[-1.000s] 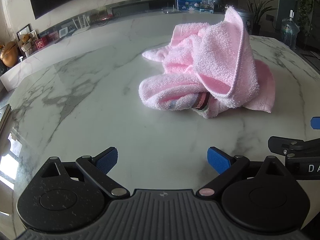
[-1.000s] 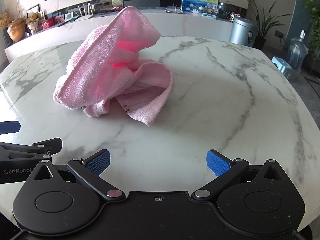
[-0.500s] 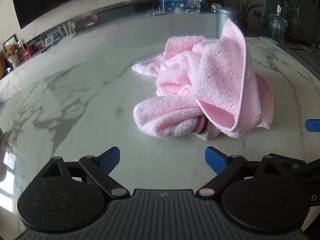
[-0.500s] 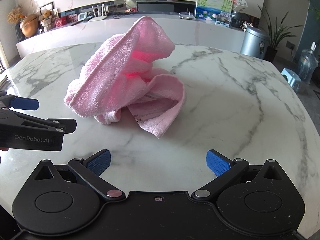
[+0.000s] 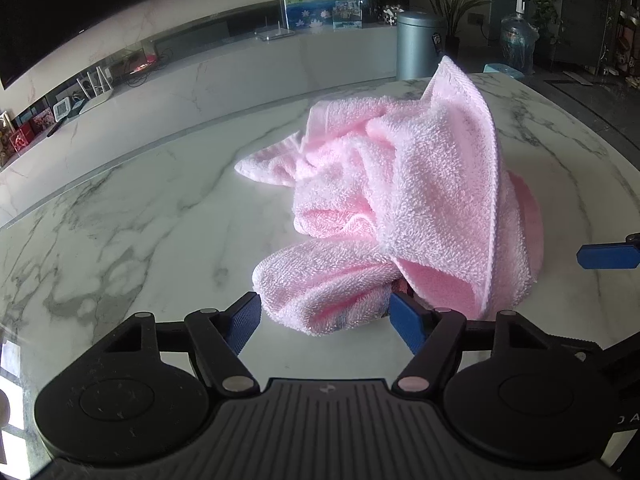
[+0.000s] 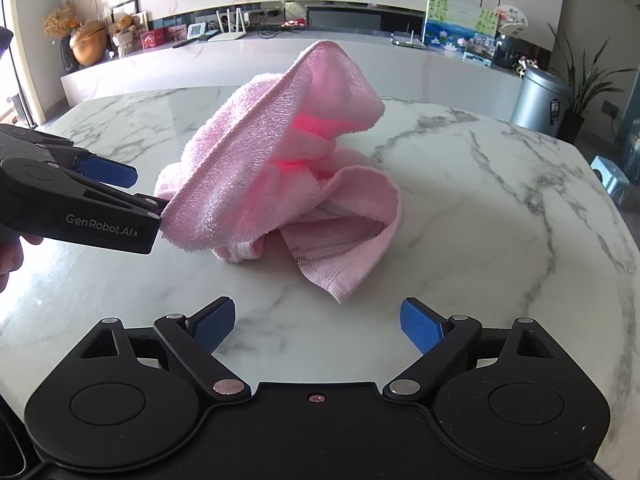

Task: Fold towel
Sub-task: 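Reach into the pink towel and close the left and right grippers on it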

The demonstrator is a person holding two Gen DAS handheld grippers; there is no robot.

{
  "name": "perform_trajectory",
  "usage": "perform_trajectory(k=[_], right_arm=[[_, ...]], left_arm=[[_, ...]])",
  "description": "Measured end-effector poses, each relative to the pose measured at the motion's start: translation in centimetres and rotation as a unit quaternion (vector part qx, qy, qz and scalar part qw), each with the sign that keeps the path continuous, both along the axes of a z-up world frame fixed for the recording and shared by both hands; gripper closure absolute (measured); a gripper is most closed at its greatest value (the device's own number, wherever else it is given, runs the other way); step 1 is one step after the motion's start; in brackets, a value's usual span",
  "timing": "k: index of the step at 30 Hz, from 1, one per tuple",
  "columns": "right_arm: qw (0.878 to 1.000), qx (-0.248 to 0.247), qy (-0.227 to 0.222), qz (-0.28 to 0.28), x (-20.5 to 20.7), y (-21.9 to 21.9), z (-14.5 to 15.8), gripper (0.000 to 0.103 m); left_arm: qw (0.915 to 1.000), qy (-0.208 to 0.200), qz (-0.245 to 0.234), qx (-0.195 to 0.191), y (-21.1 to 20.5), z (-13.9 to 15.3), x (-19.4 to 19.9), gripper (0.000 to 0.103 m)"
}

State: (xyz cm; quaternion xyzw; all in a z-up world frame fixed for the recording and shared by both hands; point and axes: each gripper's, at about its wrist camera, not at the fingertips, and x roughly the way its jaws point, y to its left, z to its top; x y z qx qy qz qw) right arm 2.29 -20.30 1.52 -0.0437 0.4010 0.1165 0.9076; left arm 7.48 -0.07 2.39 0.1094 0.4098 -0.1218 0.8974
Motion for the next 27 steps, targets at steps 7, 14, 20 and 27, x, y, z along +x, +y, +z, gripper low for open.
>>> perform_trajectory(k=[7, 14, 20, 27], right_arm=[[1.0, 0.025, 0.007, -0.01, 1.8, -1.6, 0.0, 0.035], [0.999, 0.043, 0.02, -0.012, 3.6, -2.2, -0.2, 0.064], [0.998, 0.05, 0.037, -0.011, 4.2, -2.0, -0.8, 0.094], [0.998, 0.043, 0.035, -0.015, 4.0, -1.9, -0.8, 0.096]], left_arm=[[0.9987, -0.007, -0.05, 0.001, 0.1, -0.8, 0.5, 0.051], [0.9986, -0.003, -0.053, -0.007, 0.2, -1.4, 1.6, 0.057], [0.9985, 0.005, -0.054, 0.008, -0.6, -1.6, 1.6, 0.066], [0.9984, 0.02, -0.051, 0.013, -1.1, -1.5, 1.5, 0.086]])
